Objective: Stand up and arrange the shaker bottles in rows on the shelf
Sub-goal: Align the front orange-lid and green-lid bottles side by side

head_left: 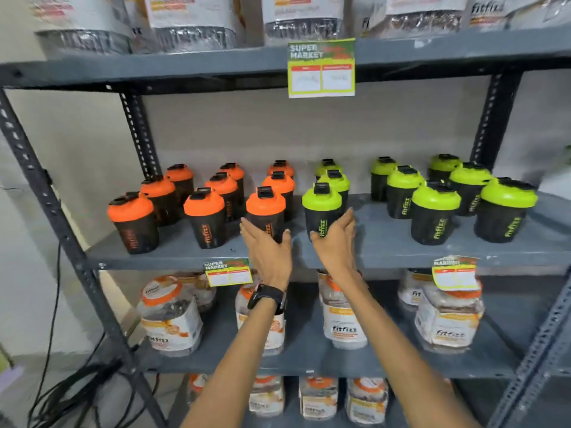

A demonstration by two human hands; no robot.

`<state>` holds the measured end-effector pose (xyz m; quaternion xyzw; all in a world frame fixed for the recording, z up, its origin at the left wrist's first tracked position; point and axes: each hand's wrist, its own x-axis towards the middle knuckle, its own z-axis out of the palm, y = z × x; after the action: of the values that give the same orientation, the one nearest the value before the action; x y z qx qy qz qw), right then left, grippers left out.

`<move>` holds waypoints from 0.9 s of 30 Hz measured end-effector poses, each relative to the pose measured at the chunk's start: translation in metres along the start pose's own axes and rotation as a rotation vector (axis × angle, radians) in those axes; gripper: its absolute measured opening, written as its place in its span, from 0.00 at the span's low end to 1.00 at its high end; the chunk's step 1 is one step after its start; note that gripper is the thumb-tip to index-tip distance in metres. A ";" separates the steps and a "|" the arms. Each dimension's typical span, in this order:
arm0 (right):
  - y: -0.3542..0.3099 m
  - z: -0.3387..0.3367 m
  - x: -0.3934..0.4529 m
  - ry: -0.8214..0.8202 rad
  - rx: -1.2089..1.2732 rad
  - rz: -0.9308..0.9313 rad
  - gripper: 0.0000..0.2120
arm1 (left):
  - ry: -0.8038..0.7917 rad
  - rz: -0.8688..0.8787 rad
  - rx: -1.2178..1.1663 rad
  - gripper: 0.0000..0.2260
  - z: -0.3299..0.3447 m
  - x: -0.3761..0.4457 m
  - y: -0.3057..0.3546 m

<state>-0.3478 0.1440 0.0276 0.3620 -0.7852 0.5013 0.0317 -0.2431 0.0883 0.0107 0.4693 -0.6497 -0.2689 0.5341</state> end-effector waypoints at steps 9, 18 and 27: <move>-0.018 0.023 0.006 0.064 0.110 0.094 0.45 | 0.029 -0.068 -0.108 0.43 0.009 0.019 0.006; -0.003 -0.001 0.013 0.078 0.170 0.059 0.31 | 0.010 -0.024 -0.129 0.34 0.012 0.010 0.011; 0.014 -0.029 0.015 0.036 0.166 0.042 0.31 | 0.016 -0.004 -0.102 0.33 0.025 -0.003 0.024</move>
<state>-0.3766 0.1629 0.0379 0.3375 -0.7479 0.5716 0.0054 -0.2746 0.0968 0.0225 0.4449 -0.6300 -0.2988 0.5621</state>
